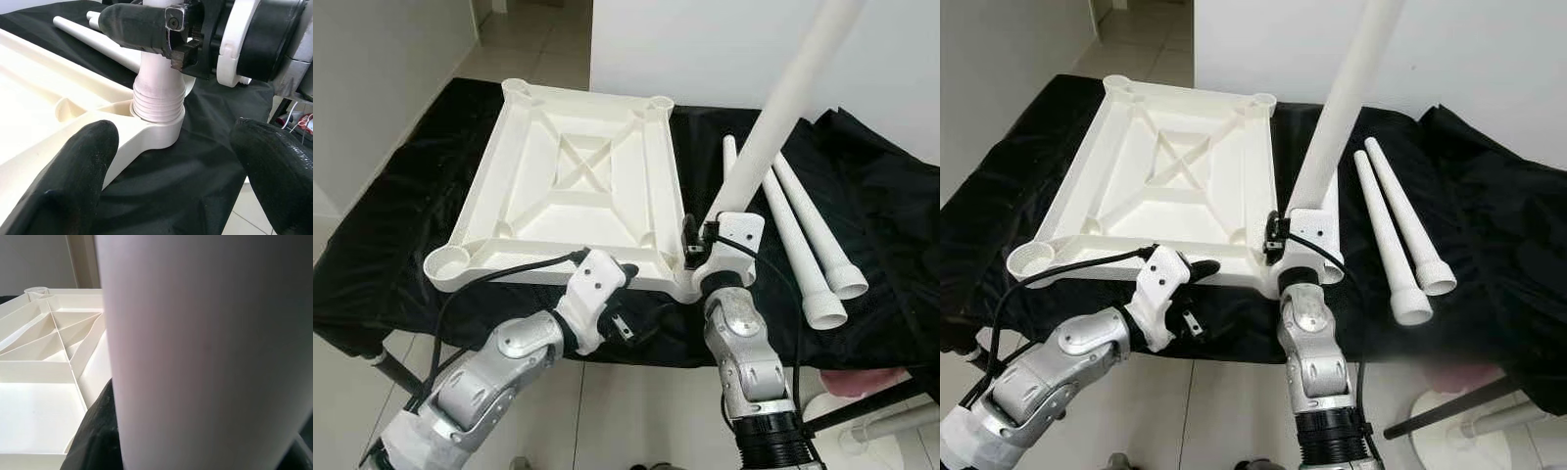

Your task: Building children table

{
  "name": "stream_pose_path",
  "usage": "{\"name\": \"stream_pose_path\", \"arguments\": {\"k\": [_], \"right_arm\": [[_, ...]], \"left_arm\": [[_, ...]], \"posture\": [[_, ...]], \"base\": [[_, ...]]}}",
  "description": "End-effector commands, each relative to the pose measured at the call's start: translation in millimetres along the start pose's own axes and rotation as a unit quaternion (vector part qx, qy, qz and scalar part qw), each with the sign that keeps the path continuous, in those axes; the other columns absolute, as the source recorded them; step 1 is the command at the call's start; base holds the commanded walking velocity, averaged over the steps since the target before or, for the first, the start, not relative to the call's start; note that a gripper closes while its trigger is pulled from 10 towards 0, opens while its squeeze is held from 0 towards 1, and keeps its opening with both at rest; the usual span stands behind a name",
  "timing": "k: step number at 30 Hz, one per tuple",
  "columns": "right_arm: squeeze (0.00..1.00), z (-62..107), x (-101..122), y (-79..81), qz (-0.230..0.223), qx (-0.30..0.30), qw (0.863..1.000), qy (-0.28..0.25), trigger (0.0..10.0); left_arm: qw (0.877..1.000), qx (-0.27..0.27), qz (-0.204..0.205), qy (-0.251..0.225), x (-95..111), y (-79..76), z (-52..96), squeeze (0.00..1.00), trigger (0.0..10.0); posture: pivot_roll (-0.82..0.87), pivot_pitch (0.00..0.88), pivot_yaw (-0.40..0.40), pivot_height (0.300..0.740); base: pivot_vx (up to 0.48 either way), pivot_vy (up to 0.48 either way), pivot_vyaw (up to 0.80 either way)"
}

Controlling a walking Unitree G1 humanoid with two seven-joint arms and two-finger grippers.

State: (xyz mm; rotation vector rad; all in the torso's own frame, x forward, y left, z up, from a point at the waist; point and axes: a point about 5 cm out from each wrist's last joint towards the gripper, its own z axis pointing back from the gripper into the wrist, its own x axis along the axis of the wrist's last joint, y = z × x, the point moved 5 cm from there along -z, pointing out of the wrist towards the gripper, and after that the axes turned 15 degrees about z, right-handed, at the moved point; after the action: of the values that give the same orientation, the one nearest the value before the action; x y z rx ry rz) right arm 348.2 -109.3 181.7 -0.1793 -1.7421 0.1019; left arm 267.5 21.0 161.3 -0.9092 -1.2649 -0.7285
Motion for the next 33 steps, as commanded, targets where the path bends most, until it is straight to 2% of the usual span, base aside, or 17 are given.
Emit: {"name": "stream_pose_path", "arguments": {"k": [1,2,3,4,8,9,10,15,22,24,25,26,27,29,30,31,33], "right_arm": [[0.00,6.6,-21.7,-4.5,-0.019,-0.003,0.999,0.037,10.0],[0.00,6.6,-21.7,-4.5,-0.019,-0.003,0.999,0.037,10.0],[0.28,6.0,-20.8,-6.2,-0.023,-0.001,0.999,0.032,10.0],[1.00,5.6,-18.3,-6.1,-0.024,0.005,0.999,0.025,10.0],[1.00,3.0,-8.2,-9.5,-0.016,0.022,1.000,-0.001,10.0],[0.00,3.5,-5.6,-5.4,-0.021,0.057,0.998,-0.012,10.0],[0.00,3.5,-5.6,-5.4,-0.021,0.057,0.998,-0.012,10.0],[0.00,5.2,1.1,0.9,-0.024,0.143,0.989,-0.039,10.0],[0.00,2.5,1.8,-2.7,-0.010,0.182,0.982,-0.053,10.0],[0.00,0.0,2.5,-5.1,0.005,0.209,0.976,-0.063,10.0],[0.00,-0.8,2.8,-4.2,0.021,0.245,0.966,-0.073,10.0],[0.00,-0.8,2.8,-4.2,0.021,0.245,0.966,-0.073,10.0],[0.00,-0.7,2.0,-2.9,0.030,0.272,0.959,-0.076,10.0],[0.00,-0.7,2.0,-2.9,0.030,0.272,0.959,-0.076,10.0],[0.00,0.4,0.7,-0.5,0.037,0.302,0.950,-0.077,10.0],[0.00,0.4,0.7,-0.5,0.037,0.302,0.950,-0.077,10.0],[0.00,-2.2,-4.1,-1.3,0.052,0.332,0.939,-0.072,10.0]], "left_arm": [[0.998,-0.052,-0.004,0.018,-3.1,-9.3,2.5,0.00,10.0],[0.998,-0.052,-0.004,0.018,-3.1,-9.3,2.5,0.00,10.0],[0.999,-0.052,-0.005,0.017,-2.6,-8.8,2.2,0.00,10.0],[0.999,-0.051,-0.005,0.017,-2.0,-8.4,1.9,0.00,10.0],[0.998,-0.052,-0.004,0.017,-2.6,-8.9,1.7,0.00,10.0],[0.998,-0.052,-0.004,0.018,-2.8,-9.2,1.8,0.00,10.0],[0.998,-0.052,-0.004,0.018,-2.8,-9.2,1.8,0.00,10.0],[0.998,-0.054,-0.003,0.018,-2.4,-9.2,1.8,0.00,10.0],[0.998,-0.055,-0.004,0.019,-2.1,-8.5,1.7,0.00,10.0],[0.998,-0.055,-0.004,0.018,-1.7,-8.3,1.5,0.00,10.0],[0.998,-0.056,-0.005,0.018,-1.3,-7.9,1.3,0.00,10.0],[0.998,-0.056,-0.005,0.018,-1.3,-7.9,1.3,0.00,10.0],[0.998,-0.056,-0.006,0.018,-1.0,-8.0,1.1,0.00,10.0],[0.998,-0.056,-0.006,0.018,-1.0,-8.0,1.1,0.00,10.0],[0.998,-0.056,-0.007,0.019,-0.9,-7.9,1.0,0.00,10.0],[0.998,-0.056,-0.007,0.019,-0.9,-7.9,1.0,0.00,10.0],[0.998,-0.057,-0.010,0.023,-3.0,-8.4,0.4,0.00,10.0]], "posture": [[0.04,0.106,-0.076,0.740],[0.04,0.106,-0.076,0.740],[0.04,0.106,-0.077,0.740],[0.04,0.108,-0.077,0.740],[0.04,0.111,-0.075,0.740],[0.04,0.112,-0.071,0.740],[0.04,0.112,-0.071,0.740],[0.03,0.114,-0.069,0.740],[0.03,0.110,-0.062,0.740],[0.03,0.108,-0.061,0.740],[0.04,0.105,-0.059,0.740],[0.04,0.105,-0.059,0.740],[0.04,0.105,-0.059,0.740],[0.04,0.105,-0.059,0.740],[0.04,0.103,-0.057,0.740],[0.04,0.103,-0.057,0.740],[0.04,0.099,-0.055,0.740]], "base": [[0.000,0.000,0.00],[0.000,0.000,0.00],[0.000,0.000,0.00],[0.000,0.000,0.00],[0.000,0.000,0.00],[0.000,0.000,0.00],[0.000,0.000,0.00],[0.000,0.000,0.00],[0.000,0.000,0.00],[0.000,0.000,0.00],[0.000,0.000,0.00],[0.000,0.000,0.00],[0.000,0.000,0.00],[0.000,0.000,0.00],[0.000,0.000,0.00],[0.000,0.000,0.00],[0.000,0.000,0.00]]}}
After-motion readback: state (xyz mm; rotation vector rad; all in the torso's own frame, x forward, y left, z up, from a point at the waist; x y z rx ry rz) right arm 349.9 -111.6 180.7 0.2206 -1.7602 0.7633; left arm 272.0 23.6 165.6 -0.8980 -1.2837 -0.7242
